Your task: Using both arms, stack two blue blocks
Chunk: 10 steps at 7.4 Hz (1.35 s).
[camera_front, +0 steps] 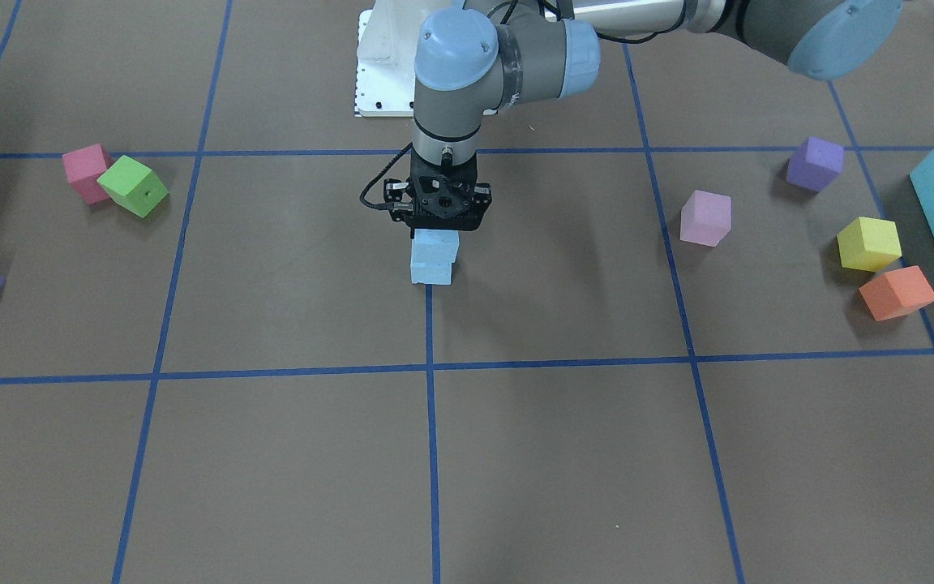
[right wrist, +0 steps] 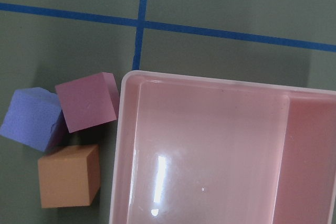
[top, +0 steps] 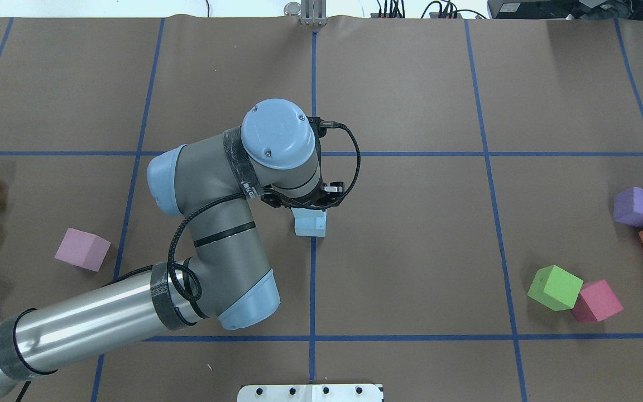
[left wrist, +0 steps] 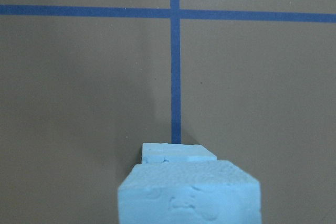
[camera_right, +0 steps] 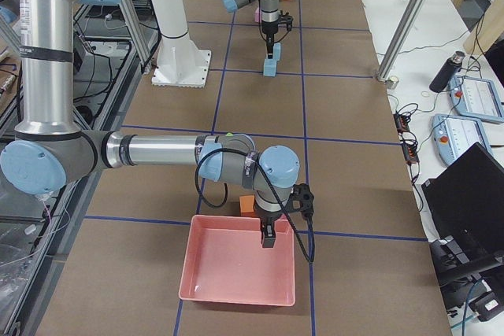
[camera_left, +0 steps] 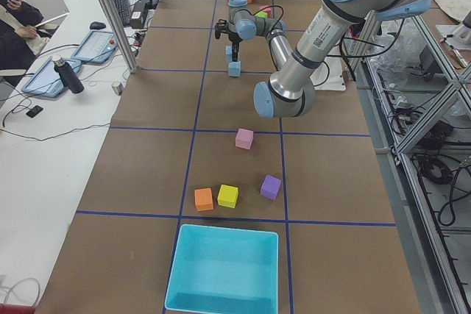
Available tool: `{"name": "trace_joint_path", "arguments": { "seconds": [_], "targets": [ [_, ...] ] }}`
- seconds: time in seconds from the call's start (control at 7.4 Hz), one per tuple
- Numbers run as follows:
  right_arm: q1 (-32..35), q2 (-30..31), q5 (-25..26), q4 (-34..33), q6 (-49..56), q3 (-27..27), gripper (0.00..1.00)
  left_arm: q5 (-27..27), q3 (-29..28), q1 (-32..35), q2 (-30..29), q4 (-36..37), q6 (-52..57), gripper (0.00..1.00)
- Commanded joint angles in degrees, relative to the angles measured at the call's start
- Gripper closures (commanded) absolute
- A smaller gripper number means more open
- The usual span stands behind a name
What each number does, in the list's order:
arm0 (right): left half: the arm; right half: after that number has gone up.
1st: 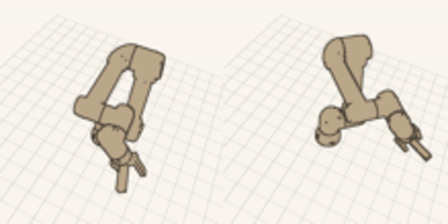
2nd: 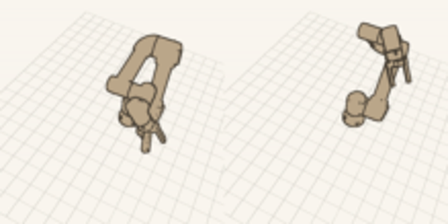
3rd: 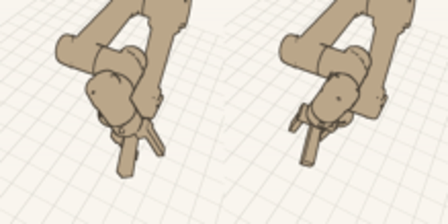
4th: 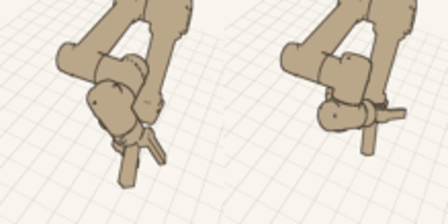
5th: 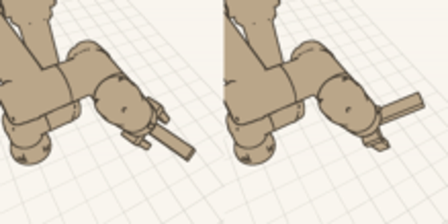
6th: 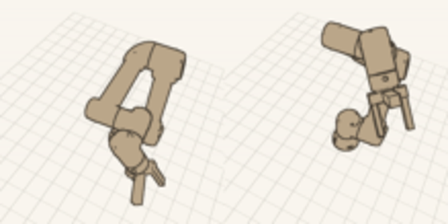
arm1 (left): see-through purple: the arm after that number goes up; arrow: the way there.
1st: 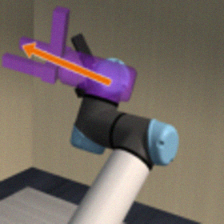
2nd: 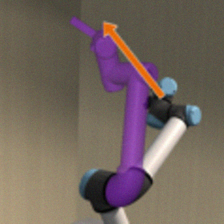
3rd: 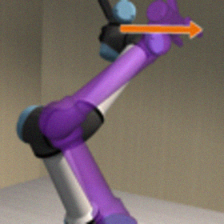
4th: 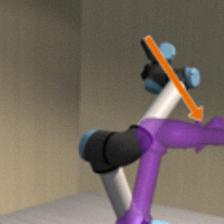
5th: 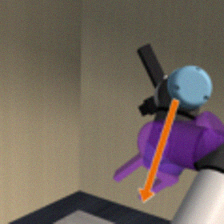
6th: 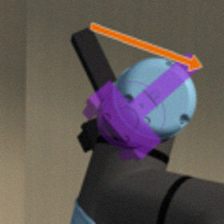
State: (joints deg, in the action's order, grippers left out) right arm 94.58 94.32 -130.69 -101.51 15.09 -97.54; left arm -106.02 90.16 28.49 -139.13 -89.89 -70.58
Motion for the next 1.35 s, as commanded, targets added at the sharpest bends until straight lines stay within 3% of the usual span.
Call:
{"name": "trace_joint_path", "arguments": {
  "seconds": [0.0,0.27,0.81,1.08,1.22],
  "targets": [
    [0.0,0.0,0.0,0.0,-0.1,0.1,0.0,0.9,-0.4,-0.8,0.1,0.1,0.1,0.57],
    [0.0,0.1,0.0,0.0,0.0,0.1,0.0,1.0,-1.4,-1.3,-0.2,0.1,0.1,0.54],
    [0.0,0.0,0.0,0.0,0.0,0.0,0.0,1.0,-2.6,-1.3,-0.7,0.0,3.3,0.35],
    [0.0,0.0,0.0,0.0,0.0,0.1,0.0,1.7,-2.5,-1.3,-0.7,-0.1,3.3,0.22],
    [0.0,0.0,0.0,0.0,0.0,0.1,0.0,4.8,-2.4,-1.7,-0.4,-0.3,3.7,0.05]
  ]
}}
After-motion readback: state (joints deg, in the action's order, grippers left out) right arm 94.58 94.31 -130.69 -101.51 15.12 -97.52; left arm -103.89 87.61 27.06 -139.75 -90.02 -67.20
